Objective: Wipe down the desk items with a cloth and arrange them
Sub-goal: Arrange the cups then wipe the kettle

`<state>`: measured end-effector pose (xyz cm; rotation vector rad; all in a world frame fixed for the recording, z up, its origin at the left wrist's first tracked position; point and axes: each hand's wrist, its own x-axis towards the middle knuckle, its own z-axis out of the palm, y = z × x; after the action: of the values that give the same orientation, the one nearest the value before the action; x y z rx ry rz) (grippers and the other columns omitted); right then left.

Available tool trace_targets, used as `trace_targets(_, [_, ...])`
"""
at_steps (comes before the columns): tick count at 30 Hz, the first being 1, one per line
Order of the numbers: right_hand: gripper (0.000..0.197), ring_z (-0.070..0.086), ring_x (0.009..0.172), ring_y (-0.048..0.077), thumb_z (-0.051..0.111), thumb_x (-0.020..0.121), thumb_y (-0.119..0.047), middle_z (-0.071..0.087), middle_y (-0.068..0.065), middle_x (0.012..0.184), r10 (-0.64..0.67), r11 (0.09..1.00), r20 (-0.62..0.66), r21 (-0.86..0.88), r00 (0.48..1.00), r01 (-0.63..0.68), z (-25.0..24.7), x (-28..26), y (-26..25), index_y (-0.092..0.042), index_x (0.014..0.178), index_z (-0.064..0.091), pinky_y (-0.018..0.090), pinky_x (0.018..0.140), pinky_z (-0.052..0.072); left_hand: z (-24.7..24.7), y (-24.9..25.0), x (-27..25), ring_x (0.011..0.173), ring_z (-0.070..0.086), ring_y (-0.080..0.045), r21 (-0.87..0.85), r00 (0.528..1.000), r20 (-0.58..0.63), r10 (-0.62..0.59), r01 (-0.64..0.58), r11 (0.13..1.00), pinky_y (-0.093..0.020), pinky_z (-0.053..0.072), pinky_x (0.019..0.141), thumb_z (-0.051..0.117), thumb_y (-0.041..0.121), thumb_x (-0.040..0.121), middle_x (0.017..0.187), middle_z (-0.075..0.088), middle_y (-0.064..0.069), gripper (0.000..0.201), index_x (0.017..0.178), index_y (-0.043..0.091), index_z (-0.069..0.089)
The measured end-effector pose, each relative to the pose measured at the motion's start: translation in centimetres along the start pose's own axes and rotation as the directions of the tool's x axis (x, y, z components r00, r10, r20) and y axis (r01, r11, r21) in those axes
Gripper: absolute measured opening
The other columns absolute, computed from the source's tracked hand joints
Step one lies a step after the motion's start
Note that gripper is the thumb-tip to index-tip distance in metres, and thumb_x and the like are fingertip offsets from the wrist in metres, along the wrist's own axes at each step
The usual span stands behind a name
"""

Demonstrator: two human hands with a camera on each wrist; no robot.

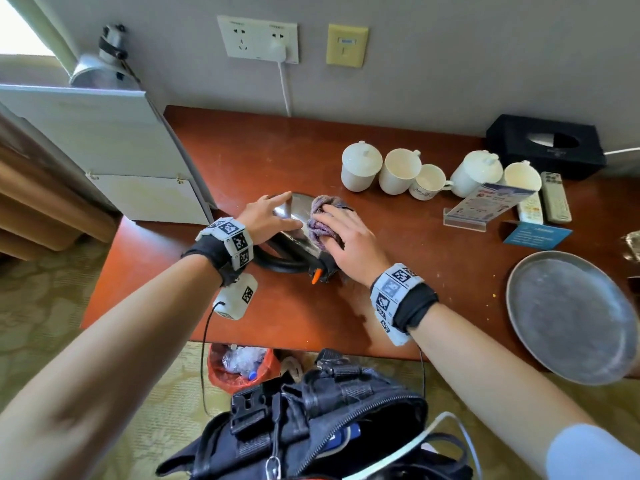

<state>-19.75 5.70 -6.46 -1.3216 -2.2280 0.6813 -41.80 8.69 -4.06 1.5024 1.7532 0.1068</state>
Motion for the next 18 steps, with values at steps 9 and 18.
trace_targets(9, [0.022, 0.055, 0.079, 0.007, 0.046, 0.095, -0.016, 0.063, -0.014, 0.084, 0.469, 0.79, 0.036, 0.43, 0.883, -0.437, -2.2, 3.4, 0.1, -0.021, 0.098, 0.067, 0.025, 0.082, 0.039, -0.1, -0.3, -0.3, 0.073, 0.061, -0.022, -0.077, 0.999, -0.039, 0.0, -0.003, 0.997, -0.031, 0.045, 0.062, 0.075, 0.05, 0.083, 0.109, 0.071, -0.018, 0.083, 0.153, 0.026, 0.038])
trace_targets(18, [0.042, 0.046, 0.064, 0.011, 0.044, 0.091, -0.002, 0.056, -0.001, 0.075, 0.582, 0.54, 0.149, 0.664, 0.799, -0.517, -1.6, 3.5, 1.5, -0.023, 0.056, 0.054, 0.023, 0.077, 0.037, -0.1, -1.1, -2.7, 0.099, 0.053, -0.017, -0.123, 1.0, 0.024, -0.013, 0.015, 0.992, -0.028, 0.038, 0.087, 0.079, 0.034, 0.084, 0.095, 0.059, 0.015, 0.088, 0.154, 0.029, 0.024])
